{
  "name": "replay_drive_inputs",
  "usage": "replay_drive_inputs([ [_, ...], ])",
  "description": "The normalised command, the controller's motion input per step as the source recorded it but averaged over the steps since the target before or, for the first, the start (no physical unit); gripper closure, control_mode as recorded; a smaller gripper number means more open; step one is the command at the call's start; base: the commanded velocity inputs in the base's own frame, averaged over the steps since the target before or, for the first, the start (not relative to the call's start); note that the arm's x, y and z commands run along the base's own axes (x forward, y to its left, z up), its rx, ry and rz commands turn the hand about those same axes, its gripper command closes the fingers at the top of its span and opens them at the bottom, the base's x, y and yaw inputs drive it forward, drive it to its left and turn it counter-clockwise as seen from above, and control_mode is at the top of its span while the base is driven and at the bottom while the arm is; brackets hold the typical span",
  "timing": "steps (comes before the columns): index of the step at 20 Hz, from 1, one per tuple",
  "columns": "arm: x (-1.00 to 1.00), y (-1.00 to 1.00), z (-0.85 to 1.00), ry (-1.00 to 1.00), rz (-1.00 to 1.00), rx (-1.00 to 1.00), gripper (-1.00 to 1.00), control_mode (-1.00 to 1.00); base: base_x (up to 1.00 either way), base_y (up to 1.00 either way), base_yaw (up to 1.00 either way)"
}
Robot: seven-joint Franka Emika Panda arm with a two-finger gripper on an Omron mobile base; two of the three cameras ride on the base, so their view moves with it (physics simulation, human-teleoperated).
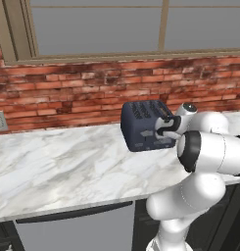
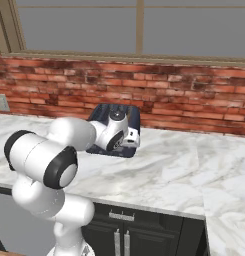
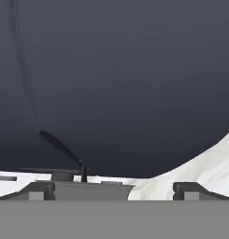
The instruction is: Start the toaster. Once the lever pops up, take the bread to the plate on the dining counter.
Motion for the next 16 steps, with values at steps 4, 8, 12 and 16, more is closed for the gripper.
replay_drive_inputs([
  [4, 0.00, 0.00, 0.24, -0.05, 0.00, 0.00, -1.00, -1.00, 0.00, 0.00, 0.00],
  [8, -0.08, 0.00, 0.25, -0.09, 0.00, 0.00, -1.00, -1.00, 0.00, 0.00, 0.00],
  [12, -0.08, 0.00, 0.30, -0.10, 0.00, 0.00, -1.00, -1.00, 0.00, 0.00, 0.00],
  [16, -0.04, 0.00, 0.28, -0.14, 0.00, 0.00, -1.00, -1.00, 0.00, 0.00, 0.00],
])
